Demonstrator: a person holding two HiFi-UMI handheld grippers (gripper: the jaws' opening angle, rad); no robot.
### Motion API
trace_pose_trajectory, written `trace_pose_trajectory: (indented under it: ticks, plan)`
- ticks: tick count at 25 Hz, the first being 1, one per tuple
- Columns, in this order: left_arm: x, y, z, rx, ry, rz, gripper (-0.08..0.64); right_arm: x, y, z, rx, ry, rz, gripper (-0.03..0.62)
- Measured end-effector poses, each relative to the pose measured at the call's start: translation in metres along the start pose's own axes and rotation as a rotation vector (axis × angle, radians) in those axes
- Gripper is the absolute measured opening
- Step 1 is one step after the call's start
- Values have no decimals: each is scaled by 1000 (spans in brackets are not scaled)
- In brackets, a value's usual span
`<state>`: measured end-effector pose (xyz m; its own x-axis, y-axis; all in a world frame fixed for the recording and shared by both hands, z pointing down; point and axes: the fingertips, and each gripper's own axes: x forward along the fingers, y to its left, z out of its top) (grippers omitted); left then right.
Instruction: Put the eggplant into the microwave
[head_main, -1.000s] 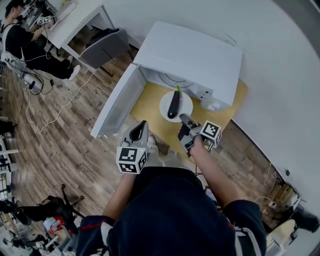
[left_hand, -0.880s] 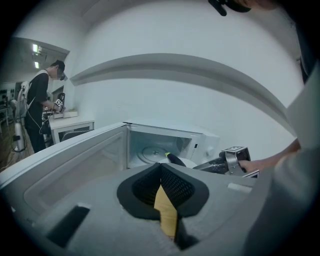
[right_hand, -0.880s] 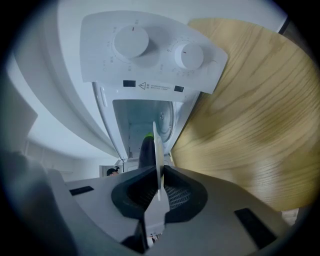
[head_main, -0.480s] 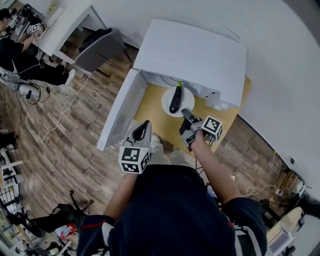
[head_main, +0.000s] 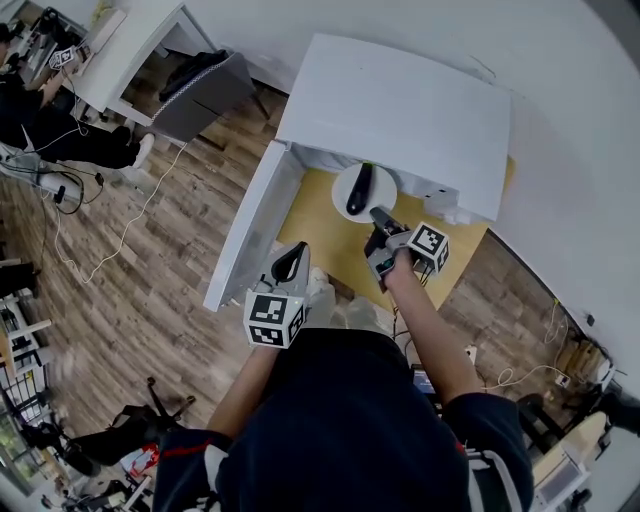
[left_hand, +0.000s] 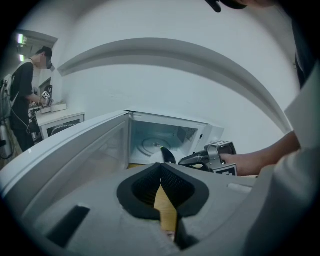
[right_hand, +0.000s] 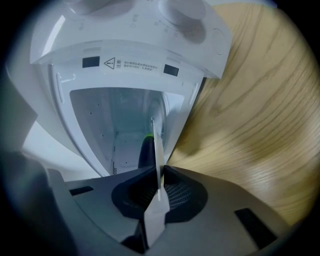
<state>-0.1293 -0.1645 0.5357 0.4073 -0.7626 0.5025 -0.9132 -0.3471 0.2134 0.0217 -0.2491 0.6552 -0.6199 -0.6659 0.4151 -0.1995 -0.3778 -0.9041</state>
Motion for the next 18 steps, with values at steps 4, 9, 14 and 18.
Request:
trace_pose_trajectory:
  ticks: [4,9,14,18]
  plan:
    - [4,0,-4,3,16,-16,14,6,-2,3,9,-15,0,23]
    - [10,-8,-4,15,26,-44,15,9,-3,8,20,-33,1,23]
    - [13,-6,-4,26,36,-54,15,16,-3,12,32,-52,12,23]
    - [16,-6,-5,42,47,-59,15,23,-7,20,40,-69,8,23]
